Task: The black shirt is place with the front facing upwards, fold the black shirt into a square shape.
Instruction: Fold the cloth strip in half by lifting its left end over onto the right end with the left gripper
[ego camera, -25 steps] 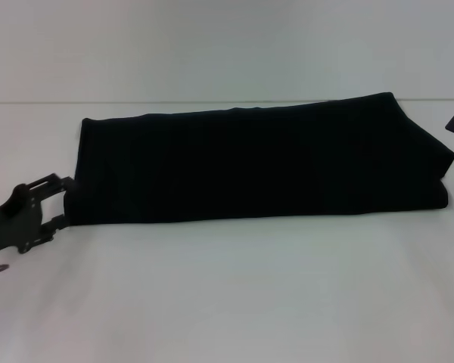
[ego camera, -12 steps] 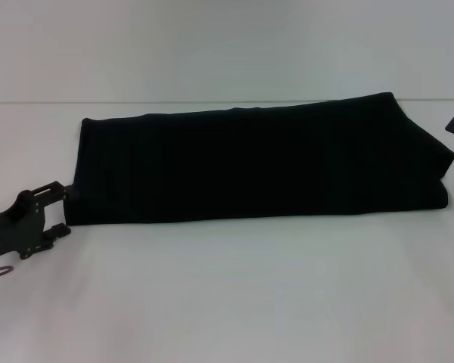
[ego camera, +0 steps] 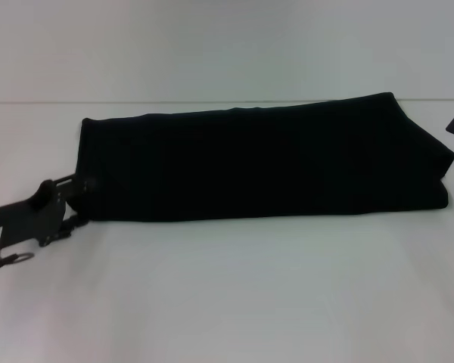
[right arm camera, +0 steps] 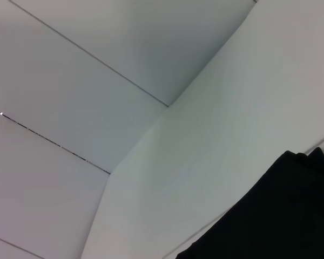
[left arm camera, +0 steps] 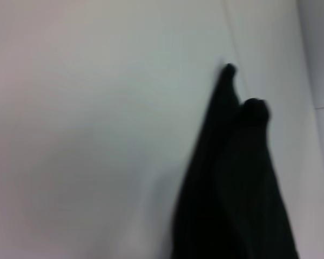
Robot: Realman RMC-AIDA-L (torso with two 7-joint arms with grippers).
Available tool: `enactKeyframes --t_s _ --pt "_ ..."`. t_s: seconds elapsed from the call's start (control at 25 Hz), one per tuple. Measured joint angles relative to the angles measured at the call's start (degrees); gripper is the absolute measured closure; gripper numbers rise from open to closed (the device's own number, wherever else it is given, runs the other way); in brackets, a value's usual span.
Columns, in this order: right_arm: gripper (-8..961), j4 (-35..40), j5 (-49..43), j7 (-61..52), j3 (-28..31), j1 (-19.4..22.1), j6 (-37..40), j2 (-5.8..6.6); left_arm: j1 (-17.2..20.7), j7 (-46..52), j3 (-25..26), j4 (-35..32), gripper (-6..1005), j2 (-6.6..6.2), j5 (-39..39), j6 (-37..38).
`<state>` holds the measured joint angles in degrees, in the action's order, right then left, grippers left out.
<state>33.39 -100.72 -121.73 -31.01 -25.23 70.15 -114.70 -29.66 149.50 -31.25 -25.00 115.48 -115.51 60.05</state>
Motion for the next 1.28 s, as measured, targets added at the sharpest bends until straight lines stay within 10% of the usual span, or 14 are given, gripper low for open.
enactKeyframes --t_s 0.8,1.28 --pt "138 0.0 0.1 0.1 1.4 0.2 1.2 0.05 -3.0 -2.7 -1.8 -1.8 274 0.93 1.0 -1.5" --pt "144 0.0 0.1 0.6 2.6 0.5 2.5 0.09 -3.2 -3.1 -2.0 -1.9 777 0.67 0.5 -1.1"
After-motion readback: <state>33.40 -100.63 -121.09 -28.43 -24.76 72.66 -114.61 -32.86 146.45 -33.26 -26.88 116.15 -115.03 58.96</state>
